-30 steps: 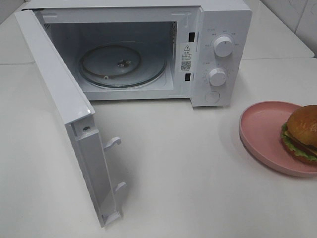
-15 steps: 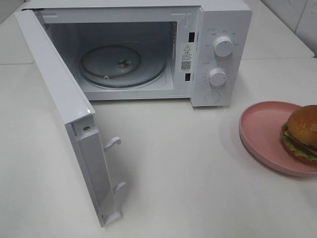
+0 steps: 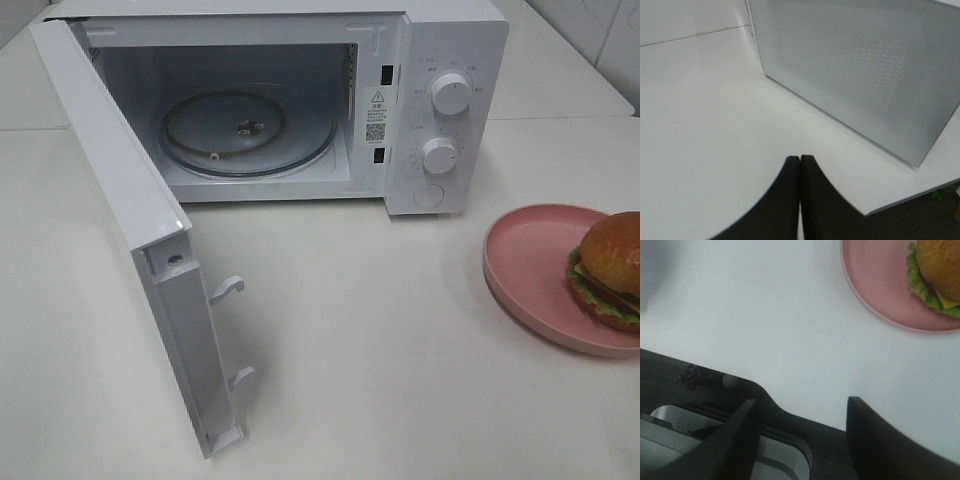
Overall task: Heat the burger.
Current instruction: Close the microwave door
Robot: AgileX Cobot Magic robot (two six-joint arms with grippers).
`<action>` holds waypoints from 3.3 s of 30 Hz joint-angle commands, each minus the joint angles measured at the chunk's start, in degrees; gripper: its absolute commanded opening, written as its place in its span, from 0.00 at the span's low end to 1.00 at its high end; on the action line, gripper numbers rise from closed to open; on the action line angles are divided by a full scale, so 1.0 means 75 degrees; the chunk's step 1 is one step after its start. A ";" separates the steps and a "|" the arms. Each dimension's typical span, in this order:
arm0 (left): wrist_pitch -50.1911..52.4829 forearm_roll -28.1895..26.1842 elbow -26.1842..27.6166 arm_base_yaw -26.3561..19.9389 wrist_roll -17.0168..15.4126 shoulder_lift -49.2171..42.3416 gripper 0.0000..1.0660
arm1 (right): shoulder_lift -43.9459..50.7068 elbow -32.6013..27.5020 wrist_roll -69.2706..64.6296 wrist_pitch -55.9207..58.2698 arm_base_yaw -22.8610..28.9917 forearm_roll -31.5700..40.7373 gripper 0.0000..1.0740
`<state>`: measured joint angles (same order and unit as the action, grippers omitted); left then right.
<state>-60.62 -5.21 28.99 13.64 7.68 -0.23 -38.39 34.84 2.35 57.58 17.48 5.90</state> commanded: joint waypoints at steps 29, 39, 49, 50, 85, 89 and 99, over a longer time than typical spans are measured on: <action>0.0138 -0.0053 -0.0023 -0.0023 -0.0038 -0.0160 0.00 | 0.4561 -0.0795 0.0069 -0.0015 -0.0031 -0.0244 0.48; 0.1421 -0.0076 0.0191 -0.0023 0.0023 -0.0031 0.00 | 0.4561 -0.0795 0.0069 -0.0015 -0.0031 -0.0244 0.48; 0.2727 -0.0222 0.0183 -0.0023 0.0244 0.2002 0.00 | 0.4561 -0.0795 0.0069 -0.0023 -0.0099 -0.0244 0.48; 0.2727 -0.0222 0.0183 -0.0023 0.0244 0.2002 0.00 | 0.4561 -0.0795 0.0069 -0.0023 -0.0099 -0.0244 0.48; 0.9335 -0.0061 0.0519 0.0596 0.0321 0.9358 0.00 | 0.5325 -0.0756 0.0069 0.0015 -0.2597 -0.0191 0.48; 0.9824 -0.0046 0.0519 0.0733 0.0283 0.9847 0.00 | 0.5355 -0.0756 0.0069 -0.0076 -0.2597 -0.0176 0.48; 1.0749 0.0420 0.0535 0.0825 0.0275 1.0558 0.00 | 0.5355 -0.0756 0.0069 -0.0069 -0.2597 -0.0176 0.48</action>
<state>17.36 -3.95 32.49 18.96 9.85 77.92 0.23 28.93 2.35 57.98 -1.83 4.47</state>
